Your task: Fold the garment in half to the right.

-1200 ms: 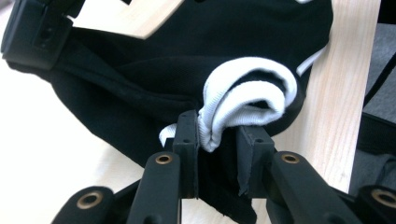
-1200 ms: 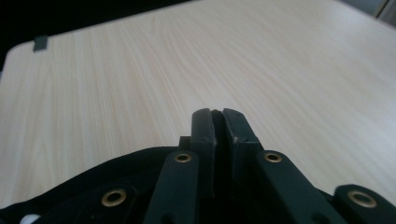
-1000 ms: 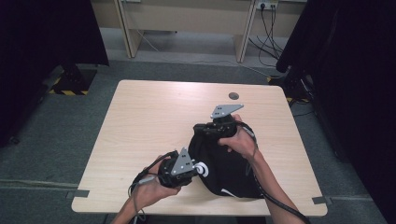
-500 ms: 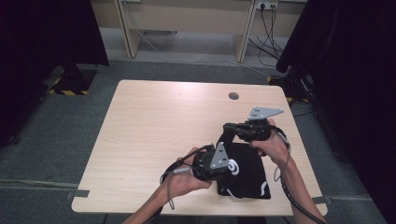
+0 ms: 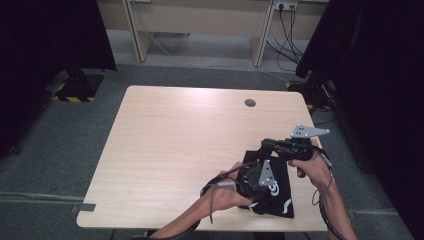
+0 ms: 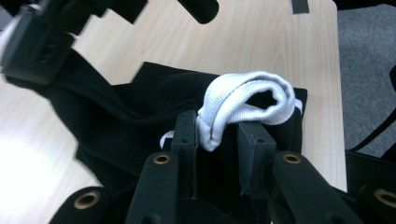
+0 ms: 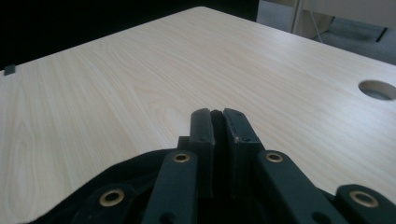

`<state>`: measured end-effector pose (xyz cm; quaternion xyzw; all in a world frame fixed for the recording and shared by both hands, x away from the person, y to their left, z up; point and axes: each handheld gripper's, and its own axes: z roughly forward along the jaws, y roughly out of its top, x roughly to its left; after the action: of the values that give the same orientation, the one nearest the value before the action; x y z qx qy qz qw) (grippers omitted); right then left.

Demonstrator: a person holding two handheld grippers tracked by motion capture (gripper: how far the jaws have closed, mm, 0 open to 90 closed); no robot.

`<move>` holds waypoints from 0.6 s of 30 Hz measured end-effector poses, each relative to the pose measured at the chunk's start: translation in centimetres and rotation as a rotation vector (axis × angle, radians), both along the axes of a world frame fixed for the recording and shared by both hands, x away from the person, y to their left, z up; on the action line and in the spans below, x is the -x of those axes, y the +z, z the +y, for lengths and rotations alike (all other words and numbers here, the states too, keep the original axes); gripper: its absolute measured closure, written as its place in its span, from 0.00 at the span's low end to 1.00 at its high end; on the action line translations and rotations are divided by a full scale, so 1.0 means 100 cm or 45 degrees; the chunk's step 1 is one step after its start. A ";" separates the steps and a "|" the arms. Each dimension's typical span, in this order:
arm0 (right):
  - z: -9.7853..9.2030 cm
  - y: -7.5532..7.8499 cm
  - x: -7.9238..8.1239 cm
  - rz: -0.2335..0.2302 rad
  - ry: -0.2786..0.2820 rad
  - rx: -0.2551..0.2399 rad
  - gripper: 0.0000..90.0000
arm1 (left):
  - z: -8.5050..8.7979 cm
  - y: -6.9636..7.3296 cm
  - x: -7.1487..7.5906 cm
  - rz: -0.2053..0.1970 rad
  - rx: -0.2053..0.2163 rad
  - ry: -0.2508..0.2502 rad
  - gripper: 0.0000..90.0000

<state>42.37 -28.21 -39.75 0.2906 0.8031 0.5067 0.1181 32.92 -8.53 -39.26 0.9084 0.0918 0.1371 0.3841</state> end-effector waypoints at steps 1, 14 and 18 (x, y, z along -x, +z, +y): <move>-0.003 -0.002 0.000 0.001 -0.014 0.008 0.92 | -0.004 -0.003 -0.001 0.004 0.004 -0.002 0.79; -0.043 -0.009 0.007 0.050 -0.305 0.049 0.49 | -0.002 -0.007 -0.002 0.069 0.280 0.010 0.36; -0.043 -0.003 0.008 0.037 -0.336 0.110 0.46 | 0.020 0.001 -0.003 0.086 0.332 0.059 0.30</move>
<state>41.57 -32.46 -40.02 0.3958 0.7805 0.4473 0.1845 33.26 -6.49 -39.14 0.8526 0.1428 0.1022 0.4922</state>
